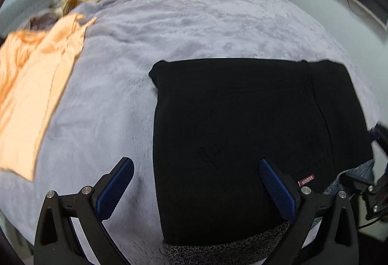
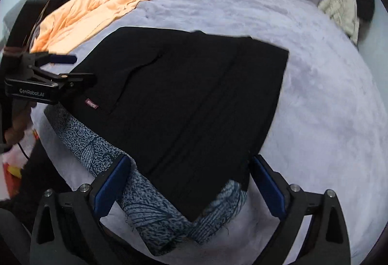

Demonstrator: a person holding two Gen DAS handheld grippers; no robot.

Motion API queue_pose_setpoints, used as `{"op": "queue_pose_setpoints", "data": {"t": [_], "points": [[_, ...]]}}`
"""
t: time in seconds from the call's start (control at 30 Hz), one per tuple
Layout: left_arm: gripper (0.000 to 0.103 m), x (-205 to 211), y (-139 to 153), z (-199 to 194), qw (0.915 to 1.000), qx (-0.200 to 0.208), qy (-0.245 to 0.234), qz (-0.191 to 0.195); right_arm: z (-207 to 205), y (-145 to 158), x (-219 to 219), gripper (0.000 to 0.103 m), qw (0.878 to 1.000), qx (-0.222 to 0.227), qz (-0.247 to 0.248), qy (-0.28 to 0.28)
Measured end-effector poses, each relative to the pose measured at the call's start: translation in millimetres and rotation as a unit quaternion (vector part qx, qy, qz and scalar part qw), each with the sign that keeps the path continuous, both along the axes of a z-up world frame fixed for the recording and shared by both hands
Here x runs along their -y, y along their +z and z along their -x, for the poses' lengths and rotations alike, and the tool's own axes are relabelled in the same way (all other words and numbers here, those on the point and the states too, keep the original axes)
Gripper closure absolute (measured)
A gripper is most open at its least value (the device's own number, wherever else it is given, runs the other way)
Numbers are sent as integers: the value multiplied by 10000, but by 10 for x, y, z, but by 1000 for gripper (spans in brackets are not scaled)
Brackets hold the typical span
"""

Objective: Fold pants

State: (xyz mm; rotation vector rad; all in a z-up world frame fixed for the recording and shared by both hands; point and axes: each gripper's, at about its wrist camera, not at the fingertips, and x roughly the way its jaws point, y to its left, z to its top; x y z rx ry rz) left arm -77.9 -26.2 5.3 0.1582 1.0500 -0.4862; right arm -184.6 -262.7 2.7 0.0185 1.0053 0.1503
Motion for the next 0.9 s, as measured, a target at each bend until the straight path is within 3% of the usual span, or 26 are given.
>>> {"op": "queue_pose_setpoints", "data": {"t": [0.07,0.13,0.2,0.3,0.43,0.53,0.63,0.7,0.77,0.9], "points": [[0,-226,148,3,9985,-130,378,374,83,109,107,4,9993,40,-236,-291],[0,-321,308,148,9976,230,473,443,263,348,82,4,9981,430,132,-410],[0,-401,415,325,9965,464,376,583,441,545,-32,3,9951,850,446,-237],[0,-289,340,501,9971,276,14,703,578,672,-267,3,9925,1147,145,390],[0,27,76,599,9989,280,-343,173,375,383,-448,3,9952,721,229,617],[0,105,-233,482,9995,-147,-259,-140,271,124,-433,1,9966,398,522,502],[0,-2,-274,392,9977,-597,-129,298,242,103,-405,0,9968,280,591,456],[0,-70,-98,406,9980,-457,-114,419,245,180,-322,0,9984,158,351,406],[0,-118,145,407,9979,-177,-205,581,289,359,-231,0,9986,394,51,354],[0,-71,345,148,9962,-88,-214,836,179,593,-177,0,9956,811,-282,373]]}}
